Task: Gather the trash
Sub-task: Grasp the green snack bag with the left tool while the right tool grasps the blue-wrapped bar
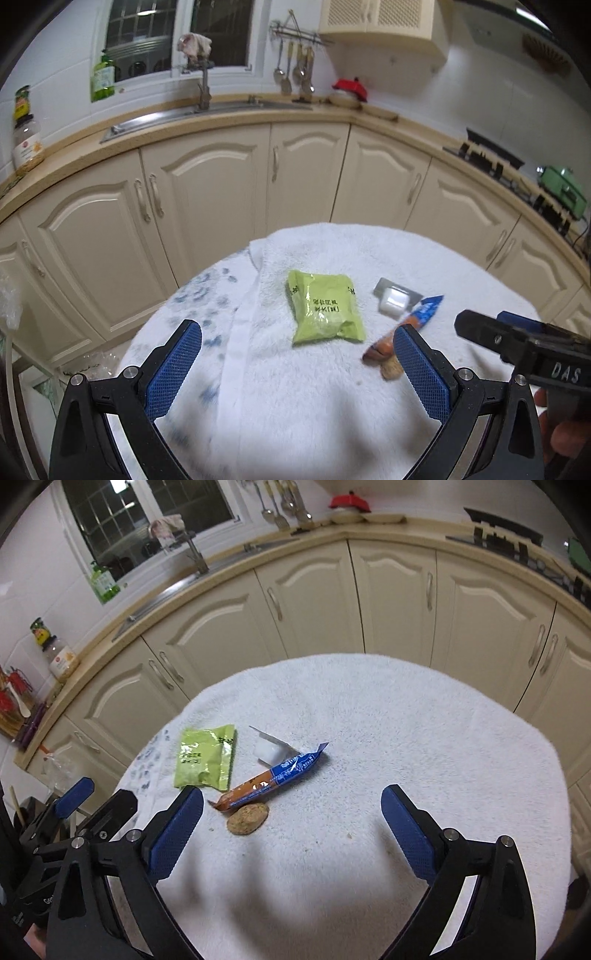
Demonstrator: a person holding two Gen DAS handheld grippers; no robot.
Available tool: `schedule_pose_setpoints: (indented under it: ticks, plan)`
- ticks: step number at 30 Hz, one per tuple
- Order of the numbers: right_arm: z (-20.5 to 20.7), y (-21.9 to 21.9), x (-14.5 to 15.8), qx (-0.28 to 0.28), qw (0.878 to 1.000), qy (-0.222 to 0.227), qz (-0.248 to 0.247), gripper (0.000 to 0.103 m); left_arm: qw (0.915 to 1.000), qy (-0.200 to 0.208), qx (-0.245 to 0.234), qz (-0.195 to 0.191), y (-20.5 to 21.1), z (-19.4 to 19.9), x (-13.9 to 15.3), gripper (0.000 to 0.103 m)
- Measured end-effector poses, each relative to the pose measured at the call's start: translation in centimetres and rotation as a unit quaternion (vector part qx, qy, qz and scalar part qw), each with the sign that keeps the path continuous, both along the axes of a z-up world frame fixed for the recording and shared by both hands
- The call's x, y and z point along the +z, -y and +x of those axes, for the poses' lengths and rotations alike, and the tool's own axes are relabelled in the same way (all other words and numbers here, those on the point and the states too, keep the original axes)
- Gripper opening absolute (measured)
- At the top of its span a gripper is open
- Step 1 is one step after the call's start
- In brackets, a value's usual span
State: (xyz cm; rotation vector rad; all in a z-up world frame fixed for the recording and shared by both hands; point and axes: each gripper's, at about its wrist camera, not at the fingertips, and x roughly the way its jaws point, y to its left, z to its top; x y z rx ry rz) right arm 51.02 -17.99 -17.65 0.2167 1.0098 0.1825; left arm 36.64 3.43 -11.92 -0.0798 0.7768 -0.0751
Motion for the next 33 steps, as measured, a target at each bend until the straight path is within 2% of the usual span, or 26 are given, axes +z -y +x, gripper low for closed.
schedule_pose_setpoints:
  ticks: [2, 7, 10, 12, 13, 15, 17, 18, 25, 33]
  plan:
    - [0.6, 0.2, -0.8, -0.010, 1.000, -0.009, 0.001, 0.088, 0.9998, -0.017, -0.009, 0.004, 1.1, 3.0, -1.1, 0.102]
    - [1.7, 0.7, -1.6, -0.016, 1.000, -0.016, 0.007, 0.088, 0.9987, -0.050, -0.012, 0.009, 2.7, 8.3, -3.7, 0.102]
    - [2.5, 0.3, -2.0, -0.010, 1.000, -0.023, 0.014, 0.084, 0.9976, -0.067, -0.015, 0.012, 3.3, 10.9, -5.1, 0.093]
    - [3.0, -0.2, -2.5, -0.007, 0.999, -0.031, 0.021, 0.078, 0.9967, -0.079, -0.019, 0.007, 3.5, 12.4, -5.9, 0.070]
    - [3.2, -0.4, -2.7, -0.005, 0.999, -0.035, 0.026, 0.074, 0.9968, -0.077, -0.018, 0.008, 3.4, 13.3, -6.2, 0.069]
    - [3.7, -0.9, -3.2, -0.004, 0.999, -0.042, 0.034, 0.068, 0.9974, -0.069, -0.019, 0.011, 3.4, 13.9, -6.4, 0.050]
    - [4.1, -1.5, -4.0, -0.003, 0.998, -0.053, 0.036, 0.052, 0.9977, -0.064, -0.021, 0.006, 3.1, 14.6, -6.5, 0.040]
    - [4.3, -1.8, -4.3, -0.004, 0.998, -0.059, 0.036, 0.049, 0.9977, -0.064, -0.022, 0.000, 2.8, 15.0, -6.6, 0.039]
    - [4.3, -4.2, -4.5, 0.019, 0.999, -0.039, -0.031, 0.043, 0.9980, -0.059, -0.012, -0.019, 1.1, 15.7, -7.1, 0.029]
    - [2.4, -5.0, -3.8, 0.069, 0.997, -0.028, 0.006, 0.029, 0.9984, -0.047, -0.006, -0.030, -0.5, 14.1, -6.9, 0.028]
